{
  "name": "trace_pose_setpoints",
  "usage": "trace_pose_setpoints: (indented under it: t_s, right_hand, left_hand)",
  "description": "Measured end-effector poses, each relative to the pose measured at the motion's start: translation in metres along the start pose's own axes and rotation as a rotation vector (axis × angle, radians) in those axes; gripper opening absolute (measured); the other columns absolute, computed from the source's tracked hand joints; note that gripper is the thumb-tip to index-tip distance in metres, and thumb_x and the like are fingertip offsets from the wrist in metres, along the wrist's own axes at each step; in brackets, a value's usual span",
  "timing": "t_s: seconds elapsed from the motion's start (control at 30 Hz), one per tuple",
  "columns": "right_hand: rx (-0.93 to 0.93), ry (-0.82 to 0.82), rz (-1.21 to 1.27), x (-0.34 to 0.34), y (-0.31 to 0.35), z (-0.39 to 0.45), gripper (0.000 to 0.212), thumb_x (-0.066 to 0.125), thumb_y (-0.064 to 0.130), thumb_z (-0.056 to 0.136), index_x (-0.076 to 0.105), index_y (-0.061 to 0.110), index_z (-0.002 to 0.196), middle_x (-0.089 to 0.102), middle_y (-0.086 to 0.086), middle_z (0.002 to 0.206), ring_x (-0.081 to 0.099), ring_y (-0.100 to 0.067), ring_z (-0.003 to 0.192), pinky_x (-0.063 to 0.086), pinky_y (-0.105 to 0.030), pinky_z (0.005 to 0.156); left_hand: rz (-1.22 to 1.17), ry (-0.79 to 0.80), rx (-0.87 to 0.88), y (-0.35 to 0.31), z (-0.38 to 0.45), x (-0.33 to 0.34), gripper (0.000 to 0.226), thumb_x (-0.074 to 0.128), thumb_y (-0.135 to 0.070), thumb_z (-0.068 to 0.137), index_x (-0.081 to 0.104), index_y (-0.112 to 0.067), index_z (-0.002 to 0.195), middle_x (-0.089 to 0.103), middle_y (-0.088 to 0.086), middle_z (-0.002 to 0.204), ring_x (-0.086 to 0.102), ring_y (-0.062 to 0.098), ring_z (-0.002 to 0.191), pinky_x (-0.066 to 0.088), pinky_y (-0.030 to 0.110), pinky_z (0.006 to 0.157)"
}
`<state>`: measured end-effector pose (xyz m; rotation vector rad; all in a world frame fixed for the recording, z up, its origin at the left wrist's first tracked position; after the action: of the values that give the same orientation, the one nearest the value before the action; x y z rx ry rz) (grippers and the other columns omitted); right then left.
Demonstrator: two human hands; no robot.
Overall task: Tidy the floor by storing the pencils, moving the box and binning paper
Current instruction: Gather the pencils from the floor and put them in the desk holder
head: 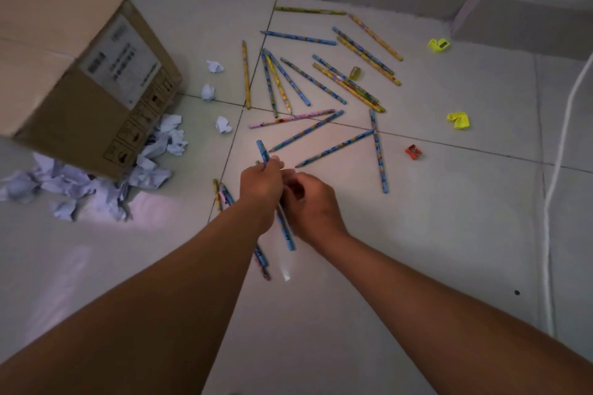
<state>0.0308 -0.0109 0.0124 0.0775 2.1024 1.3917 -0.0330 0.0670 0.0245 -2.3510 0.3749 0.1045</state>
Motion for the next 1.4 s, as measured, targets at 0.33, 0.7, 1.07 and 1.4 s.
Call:
trace_pose_setpoints:
  t_s: [0.33,0.7,1.07,1.4]
  right_hand:
    - [0.131,0.047,-0.445,0.024,-0.001,0.001,0.029,0.062,0.047,0.086,0.060,0.027,0.106,0.064,0.005,0.110,0.062,-0.021,0.100,0.049,-0.034,0.082]
    - [0.192,-0.038,-0.507,0.052,0.011,-0.003,0.017,0.050,0.026,0.091,0.063,0.019,0.101,0.062,-0.004,0.109,0.060,-0.030,0.101,0.049,-0.041,0.087]
    - [0.129,0.154,0.038,0.094,0.037,-0.013,0.013,0.061,0.026,0.092,0.070,0.019,0.096,0.072,0.003,0.089,0.066,-0.016,0.084,0.055,-0.034,0.079]
    - [0.109,0.061,-0.204,0.086,0.034,-0.012,0.011,0.055,0.030,0.088,0.063,0.023,0.085,0.068,0.005,0.090,0.063,-0.021,0.084,0.051,-0.033,0.071]
  left_hand:
    - [-0.054,-0.174,-0.062,0.009,0.020,-0.077,0.021,0.036,-0.006,0.100,0.052,-0.010,0.087,0.045,0.005,0.059,0.043,0.013,0.038,0.040,0.025,0.046]
    - [0.033,-0.190,-0.109,0.026,0.014,-0.108,0.022,0.064,-0.026,0.092,0.055,-0.013,0.076,0.045,0.005,0.061,0.039,0.018,0.051,0.037,0.028,0.052]
    - [0.075,-0.187,0.049,0.008,0.011,-0.111,0.039,0.067,-0.050,0.088,0.067,-0.011,0.086,0.062,0.002,0.076,0.052,0.012,0.062,0.042,0.026,0.056]
    - [0.167,-0.287,0.120,0.024,0.029,-0.127,0.035,0.043,-0.036,0.104,0.065,-0.010,0.098,0.066,0.008,0.092,0.062,0.024,0.086,0.051,0.032,0.080]
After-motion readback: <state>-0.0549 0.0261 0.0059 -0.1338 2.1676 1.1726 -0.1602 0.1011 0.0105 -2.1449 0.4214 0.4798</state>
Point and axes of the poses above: each hand's wrist, its own z-axis towards the middle knuckle, its own x-axis out of the palm, y = z × x, the point moved 3 cm from there along z, towards the middle knuckle
